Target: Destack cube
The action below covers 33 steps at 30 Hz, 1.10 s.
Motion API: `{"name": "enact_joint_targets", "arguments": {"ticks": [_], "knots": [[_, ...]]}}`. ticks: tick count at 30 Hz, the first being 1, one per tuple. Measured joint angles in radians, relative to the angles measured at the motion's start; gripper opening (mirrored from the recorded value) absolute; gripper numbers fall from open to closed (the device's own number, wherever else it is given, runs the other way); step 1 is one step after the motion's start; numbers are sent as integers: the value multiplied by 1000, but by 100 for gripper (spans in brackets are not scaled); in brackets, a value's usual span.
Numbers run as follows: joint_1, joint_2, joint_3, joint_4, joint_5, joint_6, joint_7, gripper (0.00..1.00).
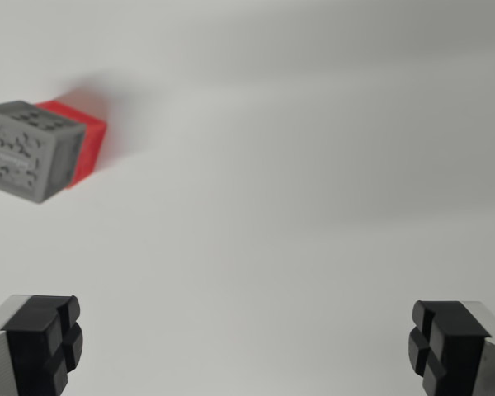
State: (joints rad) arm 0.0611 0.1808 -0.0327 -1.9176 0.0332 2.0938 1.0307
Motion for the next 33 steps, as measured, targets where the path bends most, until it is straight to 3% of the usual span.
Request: {"name": "enact_joint_targets", "arguments": {"ticks": [17,33], "knots": [[74,61,9,9,-4,52,182,100],[158,148,10,53,-8,96,377,100]]}}
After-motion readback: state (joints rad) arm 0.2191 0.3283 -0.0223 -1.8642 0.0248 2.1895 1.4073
